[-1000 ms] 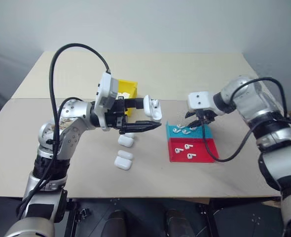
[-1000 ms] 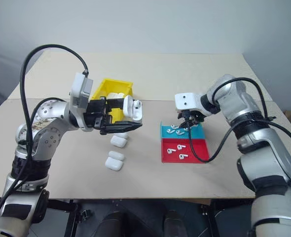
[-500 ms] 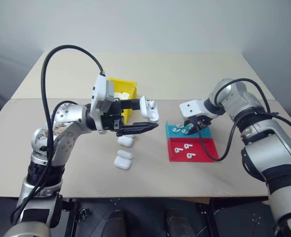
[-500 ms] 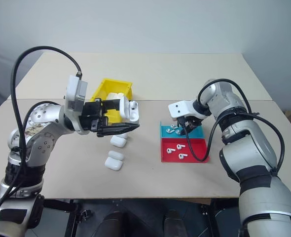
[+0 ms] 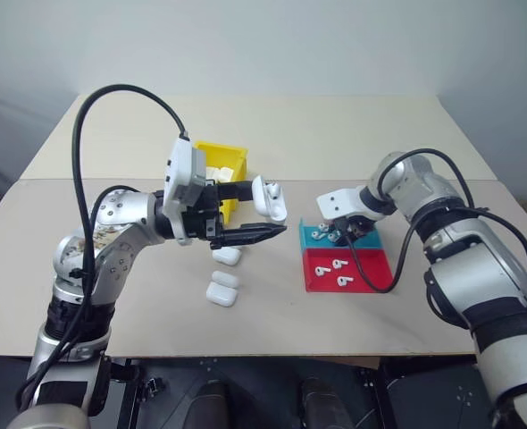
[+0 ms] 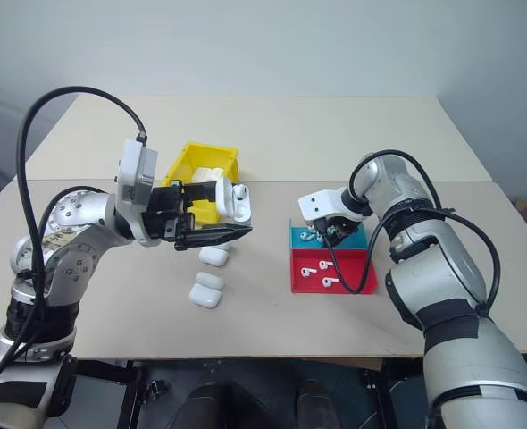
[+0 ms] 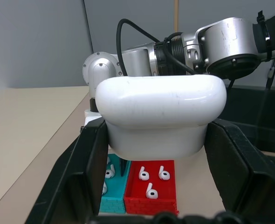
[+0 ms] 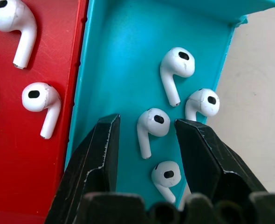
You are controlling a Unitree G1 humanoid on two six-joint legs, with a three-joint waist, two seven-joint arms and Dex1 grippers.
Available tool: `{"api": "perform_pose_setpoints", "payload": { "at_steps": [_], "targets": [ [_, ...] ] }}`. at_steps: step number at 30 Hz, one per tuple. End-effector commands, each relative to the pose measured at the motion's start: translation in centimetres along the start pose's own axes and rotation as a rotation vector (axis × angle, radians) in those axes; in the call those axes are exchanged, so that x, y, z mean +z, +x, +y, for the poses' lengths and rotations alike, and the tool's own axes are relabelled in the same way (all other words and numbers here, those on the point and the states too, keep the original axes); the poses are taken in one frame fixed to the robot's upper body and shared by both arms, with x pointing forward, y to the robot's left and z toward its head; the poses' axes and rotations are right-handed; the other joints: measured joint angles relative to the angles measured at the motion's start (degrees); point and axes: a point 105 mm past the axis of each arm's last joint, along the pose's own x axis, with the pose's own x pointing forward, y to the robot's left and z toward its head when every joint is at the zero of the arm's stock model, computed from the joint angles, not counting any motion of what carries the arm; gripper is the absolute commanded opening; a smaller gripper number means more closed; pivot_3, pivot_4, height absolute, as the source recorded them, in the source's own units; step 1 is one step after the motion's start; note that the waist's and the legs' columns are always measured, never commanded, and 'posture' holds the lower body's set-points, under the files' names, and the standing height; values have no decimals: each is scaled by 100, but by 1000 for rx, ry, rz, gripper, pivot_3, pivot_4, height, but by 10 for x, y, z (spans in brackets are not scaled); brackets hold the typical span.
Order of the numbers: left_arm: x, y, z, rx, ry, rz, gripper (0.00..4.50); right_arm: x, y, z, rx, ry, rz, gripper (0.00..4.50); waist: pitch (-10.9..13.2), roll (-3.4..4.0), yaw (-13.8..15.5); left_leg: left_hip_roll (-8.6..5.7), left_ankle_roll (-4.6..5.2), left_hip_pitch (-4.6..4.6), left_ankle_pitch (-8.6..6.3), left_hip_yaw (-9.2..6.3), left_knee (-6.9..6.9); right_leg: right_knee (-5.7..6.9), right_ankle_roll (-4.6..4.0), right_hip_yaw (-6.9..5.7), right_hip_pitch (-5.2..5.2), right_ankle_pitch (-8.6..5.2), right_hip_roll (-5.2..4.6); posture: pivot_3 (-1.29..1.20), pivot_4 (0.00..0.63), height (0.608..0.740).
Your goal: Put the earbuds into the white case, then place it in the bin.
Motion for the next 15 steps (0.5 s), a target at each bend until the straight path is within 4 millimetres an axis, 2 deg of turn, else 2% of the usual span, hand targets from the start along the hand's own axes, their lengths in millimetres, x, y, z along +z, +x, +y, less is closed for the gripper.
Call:
{"api": "perform_pose_setpoints", "payload": {
  "at_steps": [1,3,7,12,15],
  "targets": [
    [11,-2,-1,-1,39,-18,2793,1,-5,-4,-26,-11,-5,2298,0,0,-5,0,-1,0,0,0,0,1,0,0,0,0,0,0,150,740],
    [11,-2,-2,1,37,-18,2793,1,-4,-3,-23,-10,-4,1912,0,0,-11,0,-1,0,1,0,0,1,0,0,0,0,0,0,150,740],
    [11,-2,-1,4,36,-18,2793,1,-2,-3,-23,-6,-3,703,0,0,-30,0,-1,1,1,0,0,2,0,1,0,0,0,0,150,740],
    [11,-2,0,3,36,-18,2793,2,-2,-5,-39,7,-15,627,0,0,-69,0,-3,2,2,0,1,3,0,1,0,0,0,0,150,740],
    [12,-2,0,-4,35,-21,2793,5,-11,-8,-59,49,-74,627,0,0,-81,0,-3,2,2,-1,0,3,0,1,0,0,0,0,150,740]
  ]
}}
